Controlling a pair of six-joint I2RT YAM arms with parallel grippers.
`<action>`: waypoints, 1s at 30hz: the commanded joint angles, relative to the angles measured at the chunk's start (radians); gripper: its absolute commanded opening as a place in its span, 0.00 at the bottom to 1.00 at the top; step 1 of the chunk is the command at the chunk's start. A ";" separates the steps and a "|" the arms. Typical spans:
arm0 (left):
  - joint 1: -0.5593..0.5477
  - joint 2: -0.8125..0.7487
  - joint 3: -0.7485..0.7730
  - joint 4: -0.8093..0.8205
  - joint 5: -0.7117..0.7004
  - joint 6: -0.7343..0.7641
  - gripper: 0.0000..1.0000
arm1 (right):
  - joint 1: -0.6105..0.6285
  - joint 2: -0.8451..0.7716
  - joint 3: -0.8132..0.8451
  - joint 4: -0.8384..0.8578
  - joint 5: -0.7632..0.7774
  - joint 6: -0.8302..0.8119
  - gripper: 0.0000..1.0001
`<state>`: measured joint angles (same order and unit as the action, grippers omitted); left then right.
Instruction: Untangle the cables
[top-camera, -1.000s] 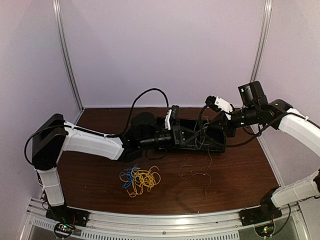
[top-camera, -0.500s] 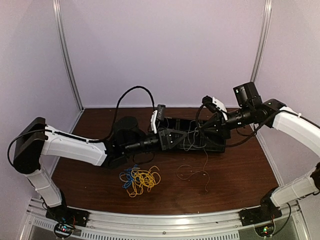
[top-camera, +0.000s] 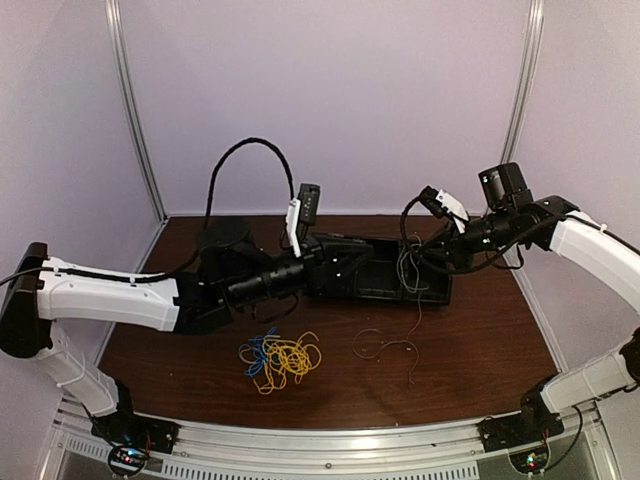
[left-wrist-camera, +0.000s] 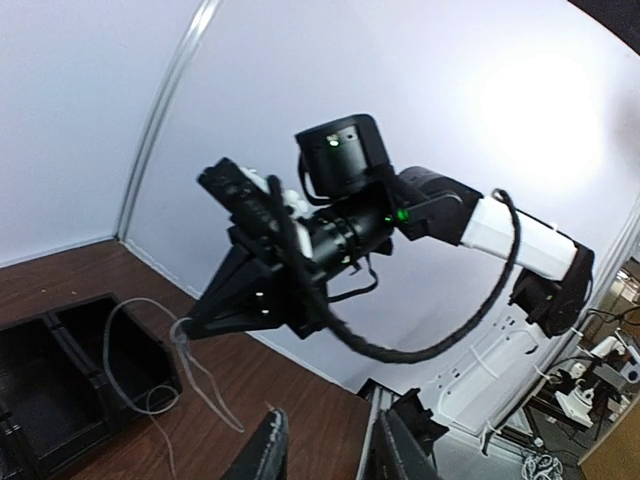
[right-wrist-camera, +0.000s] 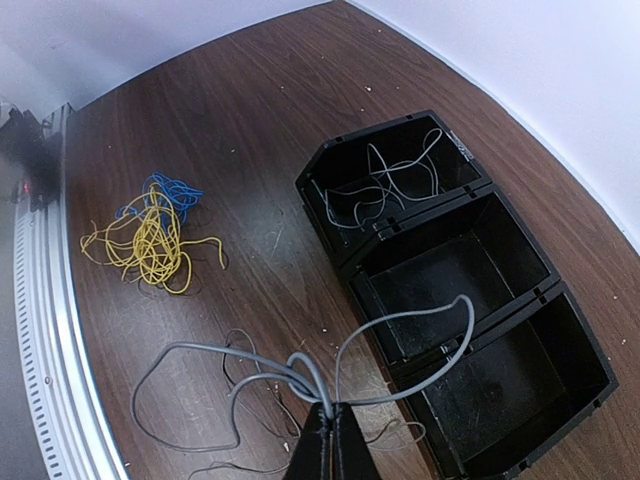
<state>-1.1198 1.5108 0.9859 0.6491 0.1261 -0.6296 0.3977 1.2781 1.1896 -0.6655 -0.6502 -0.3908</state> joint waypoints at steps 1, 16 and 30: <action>-0.028 0.099 0.067 0.055 0.092 0.011 0.33 | 0.002 -0.007 0.026 0.012 0.059 0.042 0.00; -0.034 0.454 0.448 -0.094 0.036 -0.178 0.50 | 0.004 -0.033 0.023 0.027 0.057 0.079 0.00; -0.012 0.501 0.507 -0.243 -0.199 -0.194 0.66 | 0.006 -0.056 0.038 -0.001 -0.046 0.090 0.00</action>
<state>-1.1465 1.9823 1.4467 0.3996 -0.0200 -0.8253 0.3977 1.2469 1.1938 -0.6571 -0.6353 -0.3138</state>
